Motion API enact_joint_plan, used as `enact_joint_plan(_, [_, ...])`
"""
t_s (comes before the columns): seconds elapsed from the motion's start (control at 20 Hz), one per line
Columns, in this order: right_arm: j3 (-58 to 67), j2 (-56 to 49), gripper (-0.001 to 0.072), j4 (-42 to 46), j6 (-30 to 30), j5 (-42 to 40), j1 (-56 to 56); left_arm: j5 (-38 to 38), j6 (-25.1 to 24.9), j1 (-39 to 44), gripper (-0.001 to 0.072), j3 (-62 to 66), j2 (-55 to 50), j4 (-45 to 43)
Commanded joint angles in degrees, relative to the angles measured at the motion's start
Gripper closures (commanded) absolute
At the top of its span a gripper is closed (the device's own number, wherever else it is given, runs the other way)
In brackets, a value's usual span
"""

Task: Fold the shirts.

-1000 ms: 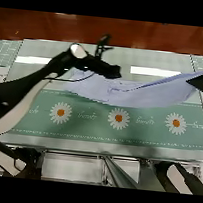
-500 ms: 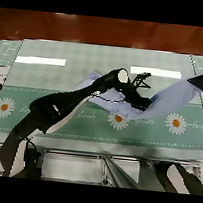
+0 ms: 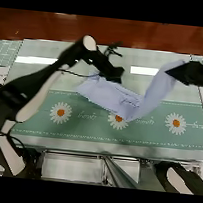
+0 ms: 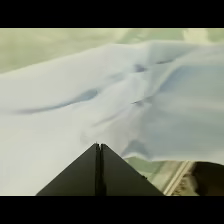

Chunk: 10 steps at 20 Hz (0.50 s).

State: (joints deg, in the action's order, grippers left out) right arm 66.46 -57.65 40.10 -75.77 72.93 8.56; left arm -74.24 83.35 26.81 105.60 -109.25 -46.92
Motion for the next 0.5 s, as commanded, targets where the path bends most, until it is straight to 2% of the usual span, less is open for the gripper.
enact_joint_plan(0.0, [4.6,-8.4,0.0692,-3.3,-0.6,-7.1,-12.5,2.7,-1.5,-9.5,0.0685,-14.0,13.8,-6.7])
enact_joint_plan(0.25, [13.7,-23.4,0.0692,-4.9,-1.1,-10.2,-24.8,12.4,-4.1,-23.8,0.0685,-41.7,37.0,-6.6])
enact_joint_plan(0.45, [18.4,-33.4,0.0691,-6.7,-1.2,-12.1,-29.4,12.6,-6.3,-32.0,0.0685,-54.0,49.1,-6.7])
